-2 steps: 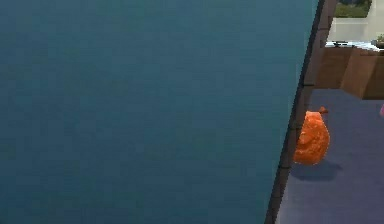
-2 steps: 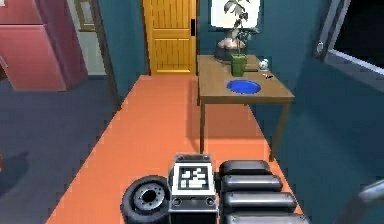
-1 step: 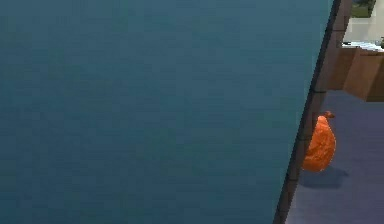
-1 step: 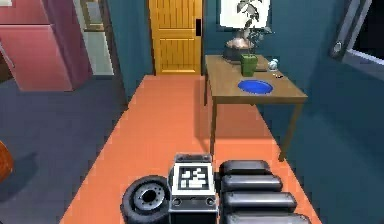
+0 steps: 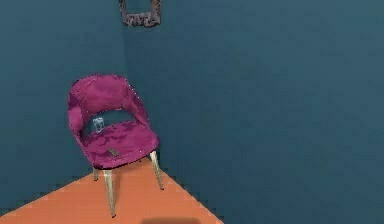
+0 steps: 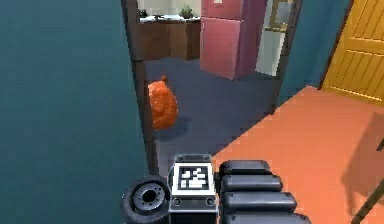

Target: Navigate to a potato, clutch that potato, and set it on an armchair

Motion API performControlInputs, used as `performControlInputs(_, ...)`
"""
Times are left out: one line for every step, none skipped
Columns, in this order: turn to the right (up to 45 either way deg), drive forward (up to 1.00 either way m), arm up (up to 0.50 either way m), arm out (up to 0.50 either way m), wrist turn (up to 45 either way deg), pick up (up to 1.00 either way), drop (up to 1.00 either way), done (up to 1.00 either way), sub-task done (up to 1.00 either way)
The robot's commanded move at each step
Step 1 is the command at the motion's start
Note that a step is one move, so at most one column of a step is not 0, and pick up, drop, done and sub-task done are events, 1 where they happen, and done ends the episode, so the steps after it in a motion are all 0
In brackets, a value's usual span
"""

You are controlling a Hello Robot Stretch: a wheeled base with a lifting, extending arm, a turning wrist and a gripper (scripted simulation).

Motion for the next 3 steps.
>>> performControlInputs(-27.0,0.0,0.0,0.0,0.0,0.0,0.0,0.0,0.0)
performControlInputs(0.0,0.75,0.0,0.0,0.0,0.0,0.0,0.0,0.0)
performControlInputs(-45.0,0.0,0.0,0.0,0.0,0.0,0.0,0.0,0.0)
